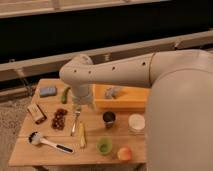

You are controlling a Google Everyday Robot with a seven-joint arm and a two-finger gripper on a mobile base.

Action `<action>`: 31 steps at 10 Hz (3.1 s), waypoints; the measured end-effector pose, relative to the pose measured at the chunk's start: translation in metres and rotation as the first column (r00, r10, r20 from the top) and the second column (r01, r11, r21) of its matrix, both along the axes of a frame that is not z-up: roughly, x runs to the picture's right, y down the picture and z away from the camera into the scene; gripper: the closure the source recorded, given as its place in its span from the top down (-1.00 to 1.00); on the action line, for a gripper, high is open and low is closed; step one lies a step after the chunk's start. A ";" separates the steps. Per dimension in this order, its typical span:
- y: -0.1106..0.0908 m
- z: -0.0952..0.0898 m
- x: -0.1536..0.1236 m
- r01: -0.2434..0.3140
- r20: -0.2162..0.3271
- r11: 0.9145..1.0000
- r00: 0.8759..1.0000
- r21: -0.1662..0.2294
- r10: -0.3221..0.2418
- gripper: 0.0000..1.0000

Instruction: Place eraser in plastic cup

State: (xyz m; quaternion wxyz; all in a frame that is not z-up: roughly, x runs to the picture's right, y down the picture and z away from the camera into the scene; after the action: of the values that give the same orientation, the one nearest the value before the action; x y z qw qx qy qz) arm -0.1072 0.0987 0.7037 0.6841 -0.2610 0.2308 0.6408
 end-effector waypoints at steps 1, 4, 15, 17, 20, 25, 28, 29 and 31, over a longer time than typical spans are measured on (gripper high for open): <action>0.000 0.000 0.000 0.000 0.000 1.000 1.000 0.000 0.000 0.30; 0.000 0.000 0.000 0.000 0.000 1.000 1.000 0.000 0.000 0.30; 0.000 0.000 0.000 0.000 0.000 1.000 1.000 0.000 0.000 0.30; -0.001 0.000 -0.001 0.001 0.002 1.000 1.000 0.001 -0.001 0.30; 0.000 -0.001 -0.024 0.037 0.061 0.999 0.997 0.011 -0.037 0.30; -0.006 0.015 -0.146 0.096 0.209 0.992 0.972 0.082 -0.111 0.30; 0.000 0.031 -0.229 0.131 0.324 0.981 0.930 0.142 -0.171 0.30; 0.006 0.036 -0.256 0.150 0.366 0.975 0.909 0.164 -0.201 0.30; 0.025 0.057 -0.291 0.197 0.427 0.962 0.866 0.187 -0.260 0.30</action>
State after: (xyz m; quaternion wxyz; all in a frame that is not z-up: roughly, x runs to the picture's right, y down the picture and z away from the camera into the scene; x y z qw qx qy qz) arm -0.3978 0.1235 0.7610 0.8061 -0.3246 0.0521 0.4921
